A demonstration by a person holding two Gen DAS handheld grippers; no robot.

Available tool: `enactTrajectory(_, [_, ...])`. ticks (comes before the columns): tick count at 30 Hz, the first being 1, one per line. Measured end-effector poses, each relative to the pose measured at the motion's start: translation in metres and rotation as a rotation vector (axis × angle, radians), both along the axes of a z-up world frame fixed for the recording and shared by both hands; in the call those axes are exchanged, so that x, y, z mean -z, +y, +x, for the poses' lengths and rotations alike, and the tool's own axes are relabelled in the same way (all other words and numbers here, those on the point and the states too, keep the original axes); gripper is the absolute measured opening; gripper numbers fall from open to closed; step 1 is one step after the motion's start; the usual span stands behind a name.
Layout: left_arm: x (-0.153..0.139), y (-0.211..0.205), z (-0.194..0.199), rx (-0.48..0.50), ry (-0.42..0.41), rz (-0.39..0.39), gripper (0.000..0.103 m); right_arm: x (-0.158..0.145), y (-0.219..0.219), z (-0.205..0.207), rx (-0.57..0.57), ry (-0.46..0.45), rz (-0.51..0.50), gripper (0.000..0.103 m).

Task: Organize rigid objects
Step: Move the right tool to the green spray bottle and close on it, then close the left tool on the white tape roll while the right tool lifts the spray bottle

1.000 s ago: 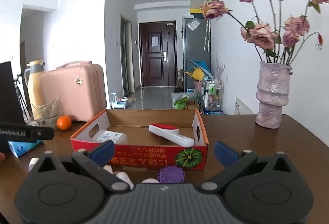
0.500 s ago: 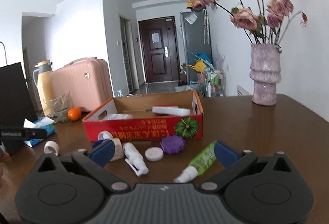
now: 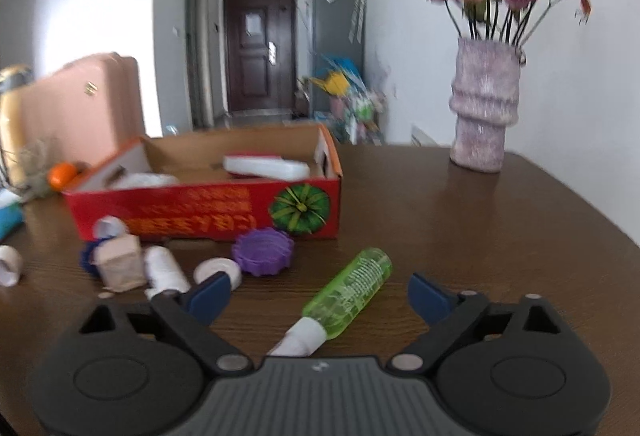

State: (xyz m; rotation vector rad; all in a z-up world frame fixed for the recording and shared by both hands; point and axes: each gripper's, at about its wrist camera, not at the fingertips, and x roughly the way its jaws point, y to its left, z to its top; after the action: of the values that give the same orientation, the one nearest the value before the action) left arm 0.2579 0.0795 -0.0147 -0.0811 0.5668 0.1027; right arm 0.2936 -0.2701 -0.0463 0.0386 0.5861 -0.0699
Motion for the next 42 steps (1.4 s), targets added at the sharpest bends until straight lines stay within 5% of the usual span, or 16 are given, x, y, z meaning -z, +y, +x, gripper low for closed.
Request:
enactTrajectory(8, [0.008,0.016,0.009,-0.045,0.038,0.003,0.103,0.032,-0.005,0.046,0.066,0.132,0.015,0.066])
enactTrajectory(21, [0.021,0.016,0.018,-0.086,0.077,0.016,0.103,0.031,-0.004,0.035,0.085,0.098,0.006,0.03])
enactTrajectory(42, [0.02,0.002,0.061,-0.179,0.133,0.039,0.103,0.013,-0.011,0.001,0.014,-0.029,0.095,0.03])
